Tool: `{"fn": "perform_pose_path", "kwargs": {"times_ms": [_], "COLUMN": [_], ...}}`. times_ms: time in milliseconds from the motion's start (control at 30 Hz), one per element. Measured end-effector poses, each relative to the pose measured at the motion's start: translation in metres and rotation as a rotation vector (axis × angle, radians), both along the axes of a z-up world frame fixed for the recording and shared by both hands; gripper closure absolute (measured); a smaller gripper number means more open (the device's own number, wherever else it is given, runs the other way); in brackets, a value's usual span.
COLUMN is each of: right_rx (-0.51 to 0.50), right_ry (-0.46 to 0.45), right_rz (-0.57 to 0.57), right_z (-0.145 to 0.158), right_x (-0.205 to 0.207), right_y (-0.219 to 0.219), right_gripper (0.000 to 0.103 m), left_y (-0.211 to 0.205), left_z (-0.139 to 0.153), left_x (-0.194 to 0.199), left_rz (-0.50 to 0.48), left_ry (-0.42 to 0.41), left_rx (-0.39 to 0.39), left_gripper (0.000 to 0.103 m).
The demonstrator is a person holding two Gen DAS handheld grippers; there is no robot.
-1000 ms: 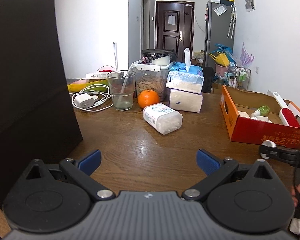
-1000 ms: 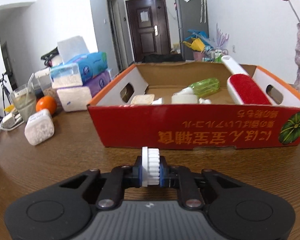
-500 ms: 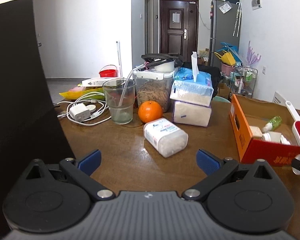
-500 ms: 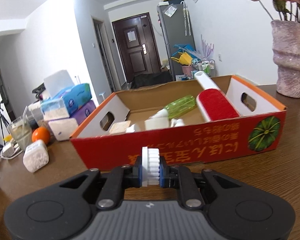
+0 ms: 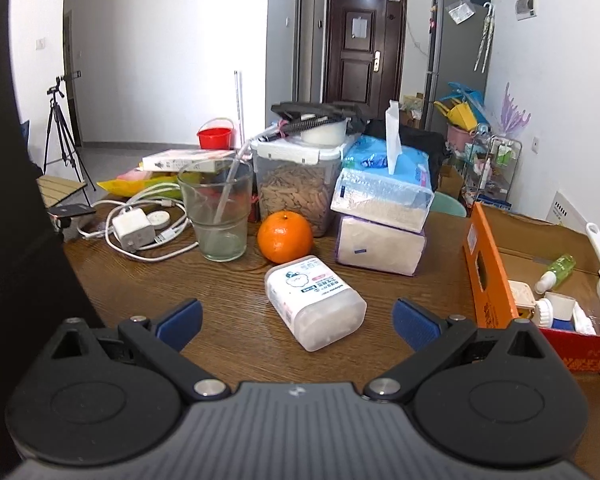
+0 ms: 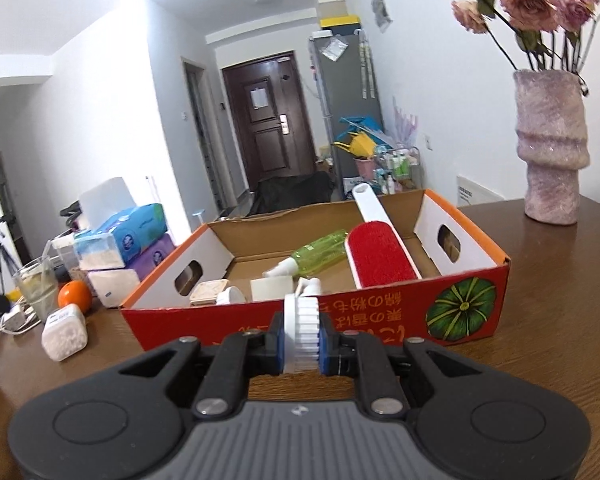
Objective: Organize rigid objects
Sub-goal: 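Move the left tool to the white cotton-bud box and grasp it while the right holds the cap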
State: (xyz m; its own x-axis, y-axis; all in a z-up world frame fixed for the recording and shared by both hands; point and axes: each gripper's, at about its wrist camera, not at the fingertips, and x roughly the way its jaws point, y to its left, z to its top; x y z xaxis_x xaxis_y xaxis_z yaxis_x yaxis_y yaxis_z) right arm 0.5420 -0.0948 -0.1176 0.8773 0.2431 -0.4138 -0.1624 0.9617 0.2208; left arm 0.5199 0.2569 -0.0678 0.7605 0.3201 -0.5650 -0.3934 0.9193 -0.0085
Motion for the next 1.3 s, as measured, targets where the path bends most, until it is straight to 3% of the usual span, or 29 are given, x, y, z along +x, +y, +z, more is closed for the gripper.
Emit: {"fn": "perform_pose_path", "kwargs": {"times_ms": [567, 867, 1300], "right_rx": [-0.074, -0.079, -0.103], "right_ry": [-0.009, 0.019, 0.021], "right_rz": [0.131, 0.108, 0.072], "right_z": [0.006, -0.003, -0.01], "right_x": [0.0, 0.016, 0.03], "right_y": [0.023, 0.021, 0.032], "right_gripper": [0.088, 0.088, 0.088], "left_y": [0.005, 0.007, 0.008], "left_z": [-0.029, -0.042, -0.056], "left_x": [0.053, 0.069, 0.091], "left_rz": [0.056, -0.014, -0.036], "left_ry": [0.062, 0.093, 0.1], "left_rx": [-0.033, -0.007, -0.046], "left_gripper": [0.0, 0.0, 0.0]}}
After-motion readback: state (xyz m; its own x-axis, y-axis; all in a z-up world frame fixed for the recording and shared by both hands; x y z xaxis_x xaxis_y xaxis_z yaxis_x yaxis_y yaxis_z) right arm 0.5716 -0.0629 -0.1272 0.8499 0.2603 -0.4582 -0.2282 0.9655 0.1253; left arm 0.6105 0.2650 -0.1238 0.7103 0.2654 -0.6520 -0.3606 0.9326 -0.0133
